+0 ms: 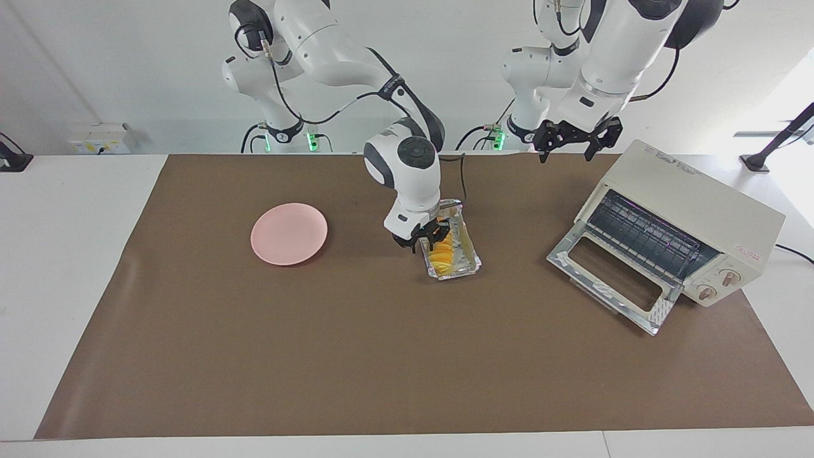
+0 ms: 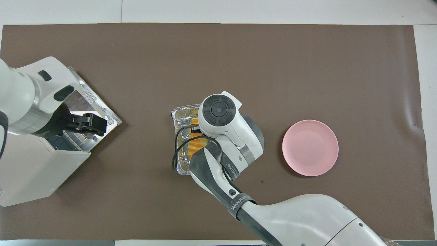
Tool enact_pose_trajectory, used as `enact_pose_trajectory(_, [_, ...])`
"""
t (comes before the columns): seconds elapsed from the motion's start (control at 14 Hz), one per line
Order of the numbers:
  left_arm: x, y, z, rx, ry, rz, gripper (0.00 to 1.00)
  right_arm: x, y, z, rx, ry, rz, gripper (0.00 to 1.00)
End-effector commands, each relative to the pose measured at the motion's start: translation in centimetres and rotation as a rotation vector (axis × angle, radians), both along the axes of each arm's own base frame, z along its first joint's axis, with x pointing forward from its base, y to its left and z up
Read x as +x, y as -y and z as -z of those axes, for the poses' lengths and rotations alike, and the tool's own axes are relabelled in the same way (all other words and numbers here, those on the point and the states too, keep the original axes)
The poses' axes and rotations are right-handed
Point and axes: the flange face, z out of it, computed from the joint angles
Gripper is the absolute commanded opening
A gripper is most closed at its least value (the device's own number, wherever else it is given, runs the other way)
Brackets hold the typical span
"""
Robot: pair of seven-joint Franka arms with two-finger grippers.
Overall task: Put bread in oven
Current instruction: 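Open the right gripper while the left gripper reaches the foil tray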
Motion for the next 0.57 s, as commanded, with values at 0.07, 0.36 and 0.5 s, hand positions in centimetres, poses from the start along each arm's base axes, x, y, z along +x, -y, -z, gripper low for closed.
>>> enact_pose_trajectory(0.07, [-0.5, -0.1, 0.1, -0.042, 0.012, -0.028, 1.00, 2.1, 4.4, -5.2, 0.005, -0.028, 0.083, 1.00])
enact_pose_trajectory(0.36, [-0.1, -0.6, 1.3, -0.042, 0.013, -0.045, 1.00, 5.2, 11.8, -9.8, 0.066, -0.073, 0.099, 1.00])
enact_pose_trajectory(0.5, [0.3, 0.0, 2.2, -0.043, 0.018, -0.055, 1.00, 7.0, 16.6, -11.9, 0.064, -0.089, 0.064, 1.00])
